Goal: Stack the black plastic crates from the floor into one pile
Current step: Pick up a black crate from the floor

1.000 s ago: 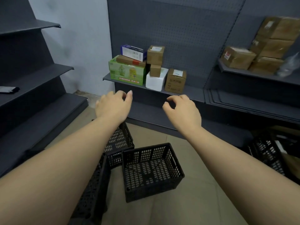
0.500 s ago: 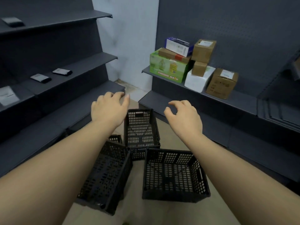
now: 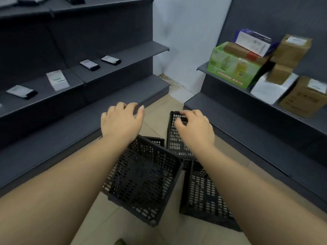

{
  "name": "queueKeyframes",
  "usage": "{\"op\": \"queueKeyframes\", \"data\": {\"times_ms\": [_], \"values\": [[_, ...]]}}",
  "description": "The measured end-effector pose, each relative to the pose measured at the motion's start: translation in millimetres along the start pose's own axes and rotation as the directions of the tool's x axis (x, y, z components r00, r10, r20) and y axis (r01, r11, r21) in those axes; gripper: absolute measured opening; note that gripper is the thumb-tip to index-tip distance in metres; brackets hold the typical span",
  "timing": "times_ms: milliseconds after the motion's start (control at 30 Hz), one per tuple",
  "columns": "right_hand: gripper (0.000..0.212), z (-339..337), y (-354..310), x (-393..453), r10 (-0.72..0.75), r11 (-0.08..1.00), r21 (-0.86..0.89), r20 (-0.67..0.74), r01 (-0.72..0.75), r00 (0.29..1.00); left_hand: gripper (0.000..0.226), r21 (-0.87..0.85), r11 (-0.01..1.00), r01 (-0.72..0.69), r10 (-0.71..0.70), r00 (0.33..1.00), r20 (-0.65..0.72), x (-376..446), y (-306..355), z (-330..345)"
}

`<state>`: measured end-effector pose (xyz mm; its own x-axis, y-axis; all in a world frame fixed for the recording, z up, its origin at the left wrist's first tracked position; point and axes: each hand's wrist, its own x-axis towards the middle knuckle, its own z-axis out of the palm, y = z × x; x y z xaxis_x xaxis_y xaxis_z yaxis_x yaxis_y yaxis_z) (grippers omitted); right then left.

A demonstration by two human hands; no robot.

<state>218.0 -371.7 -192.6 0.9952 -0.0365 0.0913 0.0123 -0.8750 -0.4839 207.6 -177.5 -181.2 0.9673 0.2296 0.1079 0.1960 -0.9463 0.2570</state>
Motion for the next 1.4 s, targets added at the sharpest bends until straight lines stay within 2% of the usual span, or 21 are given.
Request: {"op": "queueKeyframes", "data": {"times_ms": [233,467,567,733,833,967,1133,1400], "values": [[0.045,72.3,-80.3,36.5,-0.092,0.996,0.005,0.084,0.092,0.992,0.056,0.055,0.992,0.113,-0.112,0.993,-0.023,46.0,-92.0,-11.8],[0.047,126.6,-87.7,92.5,-0.243,0.965,-0.041,0.219,0.258,0.945,0.054,0.046,0.939,0.340,-0.340,0.940,-0.017,60.9,-125.0,22.3],[0.047,151.5,-76.9,117.7,-0.331,0.933,-0.047,0.287,0.358,0.899,0.053,0.028,0.878,0.478,-0.478,0.878,-0.030,54.3,-122.5,50.4],[0.045,185.1,-47.2,143.5,-0.499,0.831,-0.046,0.379,0.554,0.780,0.051,-0.034,0.717,0.697,-0.697,0.717,-0.015,27.2,-100.8,108.4],[0.042,203.1,-27.6,149.4,-0.552,0.773,-0.052,0.438,0.633,0.710,0.051,-0.035,0.649,0.760,-0.760,0.650,-0.004,10.6,-86.0,140.3],[0.042,235.4,5.2,151.6,-0.570,0.722,-0.065,0.507,0.688,0.646,0.050,-0.024,0.597,0.802,-0.802,0.597,-0.009,-5.7,-79.8,176.0],[0.045,282.8,49.9,152.0,-0.552,0.696,-0.093,0.564,0.712,0.614,0.049,-0.024,0.518,0.855,-0.856,0.517,-0.016,-26.9,-82.5,227.4],[0.049,349.8,99.4,148.4,-0.544,0.682,-0.094,0.597,0.725,0.589,0.052,0.053,0.367,0.929,-0.930,0.364,0.055,-59.6,-87.8,309.6]]}}
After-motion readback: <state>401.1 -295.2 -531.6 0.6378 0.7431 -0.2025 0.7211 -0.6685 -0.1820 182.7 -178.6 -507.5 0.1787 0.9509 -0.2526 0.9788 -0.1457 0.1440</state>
